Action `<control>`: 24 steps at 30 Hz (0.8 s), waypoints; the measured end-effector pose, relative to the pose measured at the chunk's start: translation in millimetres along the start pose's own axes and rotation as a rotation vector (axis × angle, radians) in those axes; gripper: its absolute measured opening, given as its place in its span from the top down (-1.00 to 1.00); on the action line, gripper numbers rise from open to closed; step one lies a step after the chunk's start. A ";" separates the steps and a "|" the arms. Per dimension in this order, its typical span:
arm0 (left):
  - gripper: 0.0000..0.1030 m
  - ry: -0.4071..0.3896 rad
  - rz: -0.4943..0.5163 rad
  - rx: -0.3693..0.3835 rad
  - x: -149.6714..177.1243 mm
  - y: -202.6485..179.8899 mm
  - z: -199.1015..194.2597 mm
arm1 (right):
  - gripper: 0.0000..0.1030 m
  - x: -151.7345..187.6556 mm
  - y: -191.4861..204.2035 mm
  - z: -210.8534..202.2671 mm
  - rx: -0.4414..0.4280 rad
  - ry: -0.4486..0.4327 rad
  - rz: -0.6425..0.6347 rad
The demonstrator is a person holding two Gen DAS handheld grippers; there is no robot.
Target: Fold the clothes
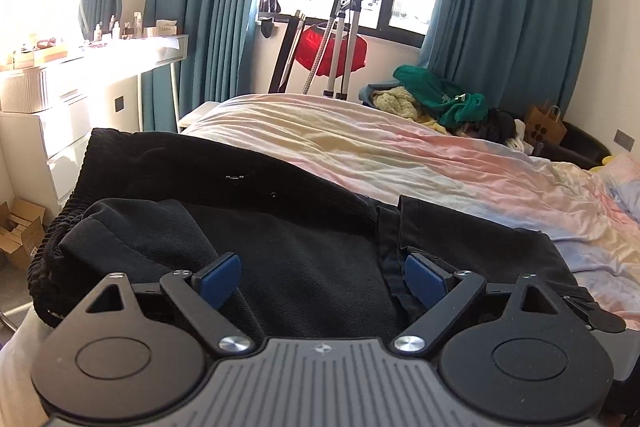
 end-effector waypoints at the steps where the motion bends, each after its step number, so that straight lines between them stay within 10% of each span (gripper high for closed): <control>1: -0.77 -0.002 0.029 -0.006 -1.0 -2.7 -2.6 | -0.51 -0.7 3.1 -5.6 -0.019 0.000 0.000; 15: -0.86 -0.083 0.078 0.064 12.4 -21.2 -44.3 | -0.51 -58.9 -41.5 -118.4 0.023 -0.137 0.176; 24: -0.89 -0.065 0.085 0.084 25.7 -28.7 -51.9 | -0.51 -35.2 -68.7 -138.7 0.146 -0.170 0.180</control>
Point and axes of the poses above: each gripper's, at about its wrist camera, not at the fingertips, and z roughly the way its jaws point, y to its left, x to its underside, the point moved 5 cm from there along z, roughly the way its jaws point, and after that the axes turned 1 degree about -y, right-handed, at the moved point
